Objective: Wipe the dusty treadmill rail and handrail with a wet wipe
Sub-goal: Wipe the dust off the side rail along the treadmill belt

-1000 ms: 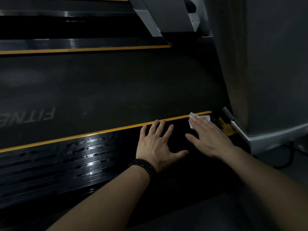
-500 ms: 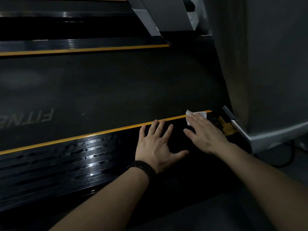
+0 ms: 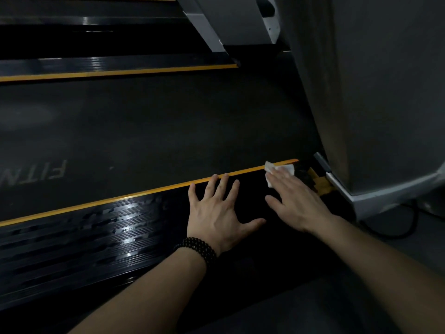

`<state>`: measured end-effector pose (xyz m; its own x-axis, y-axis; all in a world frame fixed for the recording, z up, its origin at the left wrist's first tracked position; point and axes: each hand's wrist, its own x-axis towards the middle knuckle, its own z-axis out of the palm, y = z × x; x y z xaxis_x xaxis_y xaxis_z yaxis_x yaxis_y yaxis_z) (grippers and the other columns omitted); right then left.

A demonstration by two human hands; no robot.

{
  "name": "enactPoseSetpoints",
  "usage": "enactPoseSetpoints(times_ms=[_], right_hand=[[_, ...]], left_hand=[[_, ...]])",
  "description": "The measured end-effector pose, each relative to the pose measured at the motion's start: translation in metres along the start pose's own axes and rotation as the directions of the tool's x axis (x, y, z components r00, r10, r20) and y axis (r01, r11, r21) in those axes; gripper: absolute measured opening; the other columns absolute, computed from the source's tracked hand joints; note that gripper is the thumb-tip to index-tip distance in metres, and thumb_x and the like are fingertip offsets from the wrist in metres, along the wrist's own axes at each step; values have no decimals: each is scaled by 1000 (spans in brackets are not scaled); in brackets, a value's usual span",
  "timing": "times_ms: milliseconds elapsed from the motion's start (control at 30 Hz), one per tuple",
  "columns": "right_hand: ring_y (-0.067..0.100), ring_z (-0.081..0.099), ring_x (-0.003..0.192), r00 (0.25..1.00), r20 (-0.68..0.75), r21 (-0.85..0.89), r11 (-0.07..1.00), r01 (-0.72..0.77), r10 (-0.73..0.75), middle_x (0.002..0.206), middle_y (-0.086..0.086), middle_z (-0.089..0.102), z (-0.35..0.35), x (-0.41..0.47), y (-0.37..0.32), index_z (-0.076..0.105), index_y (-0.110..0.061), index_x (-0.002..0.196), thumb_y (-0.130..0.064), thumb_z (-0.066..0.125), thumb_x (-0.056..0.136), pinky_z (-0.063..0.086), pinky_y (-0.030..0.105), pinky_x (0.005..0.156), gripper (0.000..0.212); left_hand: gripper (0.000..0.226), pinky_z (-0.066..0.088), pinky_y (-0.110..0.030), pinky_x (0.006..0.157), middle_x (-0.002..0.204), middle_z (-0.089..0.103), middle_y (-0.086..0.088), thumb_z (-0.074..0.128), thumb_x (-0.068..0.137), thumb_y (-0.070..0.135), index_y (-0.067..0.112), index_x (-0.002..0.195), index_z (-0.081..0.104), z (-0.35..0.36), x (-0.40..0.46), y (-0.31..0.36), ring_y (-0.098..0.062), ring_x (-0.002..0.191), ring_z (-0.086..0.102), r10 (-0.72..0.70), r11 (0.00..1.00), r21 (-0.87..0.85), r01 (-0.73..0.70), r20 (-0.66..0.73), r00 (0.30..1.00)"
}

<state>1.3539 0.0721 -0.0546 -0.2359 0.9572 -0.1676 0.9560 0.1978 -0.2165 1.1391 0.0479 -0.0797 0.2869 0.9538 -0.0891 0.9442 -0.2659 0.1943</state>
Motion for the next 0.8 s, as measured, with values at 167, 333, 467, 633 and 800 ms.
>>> enactPoseSetpoints(times_ms=[167,333,467,633,800], right_hand=[[2,-6,150,999,10,-91,995,37,-37,167,-10,1,1,-15,17,13,-22,160,-51,37,101,9,30,123,70],[5,-3,151,999,37,-6,1000,-2,2,166,-11,-1,-6,14,-3,12,-20,160,-55,36,102,4,29,121,72],[-2,-10,149,992,29,-39,992,121,-120,166,-13,-1,13,-11,-2,11,-27,160,-68,23,91,10,36,124,81],[2,-5,150,1000,-3,-34,999,20,-20,166,-12,2,4,8,-4,13,-24,160,-58,32,101,-1,29,121,71],[-1,-6,149,992,-8,-25,992,125,-125,166,-11,5,13,-13,-13,15,-26,159,-58,30,99,2,29,123,69]], left_hand=[[109,-6,-66,119,170,-5,4,14,75,97,32,161,4,0,1,-1,-18,155,-12,9,1000,-2,-9,4,1000],[107,-5,-65,119,170,-4,4,15,76,96,32,161,6,0,-1,0,-18,155,-12,4,1000,3,-4,-5,1000],[107,-6,-65,120,170,-5,4,14,77,95,31,161,5,-1,-1,0,-18,155,-13,5,1000,9,-4,-6,1000],[107,-6,-65,119,170,-6,4,15,76,96,32,161,4,-1,0,0,-18,155,-13,6,1000,3,-6,6,1000],[107,-6,-66,119,170,-5,3,11,76,95,31,161,5,0,0,-1,-18,155,-12,9,1000,3,-9,1,1000]])
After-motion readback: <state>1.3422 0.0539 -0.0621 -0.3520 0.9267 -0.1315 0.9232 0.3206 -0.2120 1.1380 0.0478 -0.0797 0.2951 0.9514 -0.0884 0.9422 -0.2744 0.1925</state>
